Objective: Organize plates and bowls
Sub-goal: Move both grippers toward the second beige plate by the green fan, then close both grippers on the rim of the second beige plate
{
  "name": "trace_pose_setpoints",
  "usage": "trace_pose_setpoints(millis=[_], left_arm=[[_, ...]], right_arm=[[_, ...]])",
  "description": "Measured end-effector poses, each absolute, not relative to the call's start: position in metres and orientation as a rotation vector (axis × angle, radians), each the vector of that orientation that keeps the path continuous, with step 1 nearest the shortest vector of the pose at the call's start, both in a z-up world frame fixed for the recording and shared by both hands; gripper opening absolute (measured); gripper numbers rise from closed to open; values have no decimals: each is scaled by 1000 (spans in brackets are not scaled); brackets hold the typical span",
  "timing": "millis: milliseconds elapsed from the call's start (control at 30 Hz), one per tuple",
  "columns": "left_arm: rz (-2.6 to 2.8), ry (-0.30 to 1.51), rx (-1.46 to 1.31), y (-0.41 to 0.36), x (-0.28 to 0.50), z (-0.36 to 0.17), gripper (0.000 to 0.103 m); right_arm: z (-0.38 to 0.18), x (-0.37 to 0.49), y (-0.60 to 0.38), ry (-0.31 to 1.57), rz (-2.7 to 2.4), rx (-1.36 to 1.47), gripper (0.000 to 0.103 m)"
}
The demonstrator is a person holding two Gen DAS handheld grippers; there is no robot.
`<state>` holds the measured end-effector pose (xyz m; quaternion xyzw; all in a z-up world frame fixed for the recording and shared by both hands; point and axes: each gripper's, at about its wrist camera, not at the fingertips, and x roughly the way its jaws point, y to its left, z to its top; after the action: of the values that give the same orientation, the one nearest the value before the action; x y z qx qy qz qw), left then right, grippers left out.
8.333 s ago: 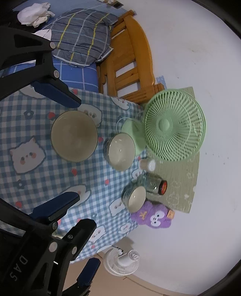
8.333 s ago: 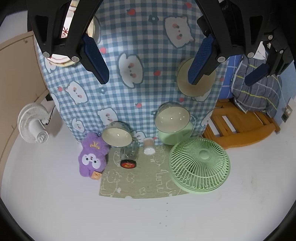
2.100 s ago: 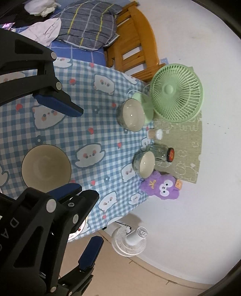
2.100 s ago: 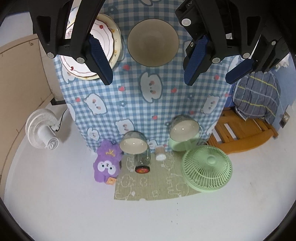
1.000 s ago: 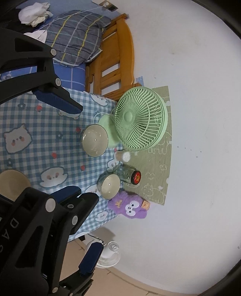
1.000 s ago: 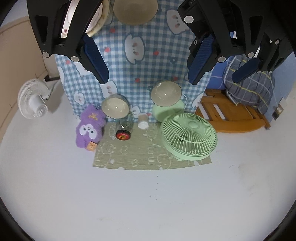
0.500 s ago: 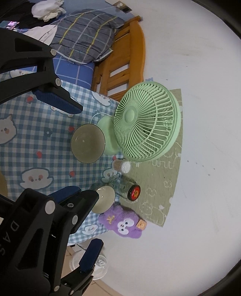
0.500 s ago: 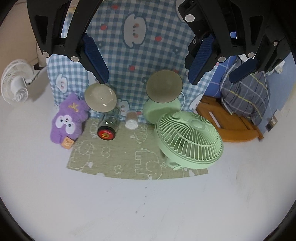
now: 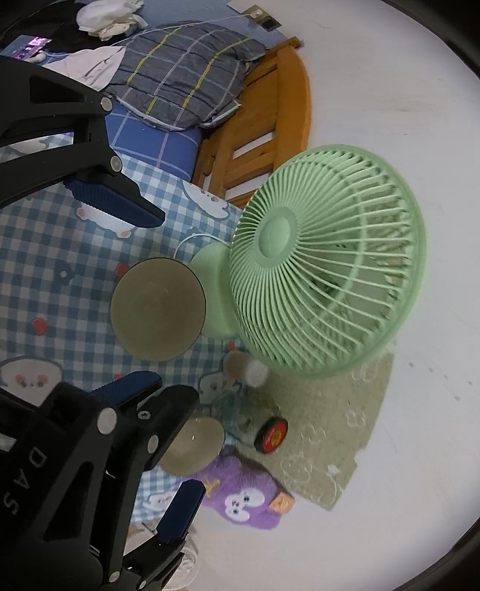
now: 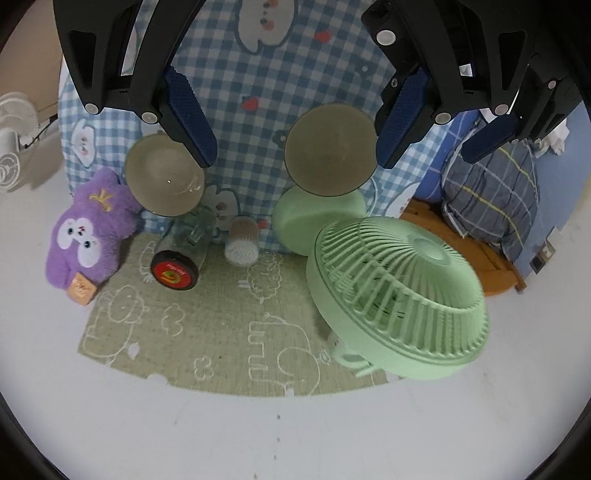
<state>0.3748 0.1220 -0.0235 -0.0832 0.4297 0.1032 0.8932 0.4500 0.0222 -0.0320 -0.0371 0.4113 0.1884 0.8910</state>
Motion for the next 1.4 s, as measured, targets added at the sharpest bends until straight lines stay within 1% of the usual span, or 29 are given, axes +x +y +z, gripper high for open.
trace_pose_setpoints(millis=[100,167,300,333,367,400,433,500,567,700,767,800,833,933,1000,1033,1067,1167,1200,1233,1267,1333,1400], left_arm=[[226,910,-179,127,387,-39,80],[223,924,-186,131,395,-51,75],[235,944,-181,137,407,-68,75],[239,953,-184,140,409,-74,75],[242,959,-188,141,412,-77,71],[248,961,-194,144,414,-83,69],[255,961,-194,145,416,-86,68],[269,961,-182,147,419,-93,67],[265,963,-181,150,422,-99,66],[271,997,-185,153,428,-116,59],[270,1011,-193,156,430,-122,54],[266,1016,-196,156,430,-126,53],[266,1021,-192,157,431,-128,51],[264,1037,-182,157,434,-137,44],[259,1050,-184,158,435,-143,42],[256,1054,-187,158,435,-145,39],[249,1060,-194,159,436,-147,36],[235,1068,-223,162,437,-152,33],[234,1066,-223,162,437,-153,32],[232,1069,-219,162,438,-154,29],[228,1073,-217,161,439,-155,26],[226,1082,-220,161,440,-158,25],[227,1081,-220,162,439,-158,24]], right_arm=[[-47,465,26,872,390,-80,90],[-57,474,28,876,389,-80,90],[-77,488,31,883,400,-90,90],[-80,491,32,885,398,-90,89],[-84,493,32,887,396,-90,88],[-88,497,33,893,394,-89,85],[-93,500,34,903,390,-88,84],[-101,506,35,921,381,-85,83],[-107,509,36,929,383,-83,81],[-122,515,42,955,385,-103,70],[-128,517,44,964,390,-104,62],[-132,517,45,967,403,-101,54],[-135,519,46,975,415,-99,50],[-145,521,49,1000,418,-95,45],[-150,521,51,1007,414,-101,43],[-152,522,52,1011,411,-109,38],[-154,522,54,1014,411,-117,36],[-160,523,56,1020,411,-131,31],[-162,523,57,1024,409,-133,29],[-164,524,57,1031,408,-131,23],[-166,524,57,1034,405,-133,22],[-168,523,57,1034,395,-142,18],[-168,523,57,1028,392,-150,17]])
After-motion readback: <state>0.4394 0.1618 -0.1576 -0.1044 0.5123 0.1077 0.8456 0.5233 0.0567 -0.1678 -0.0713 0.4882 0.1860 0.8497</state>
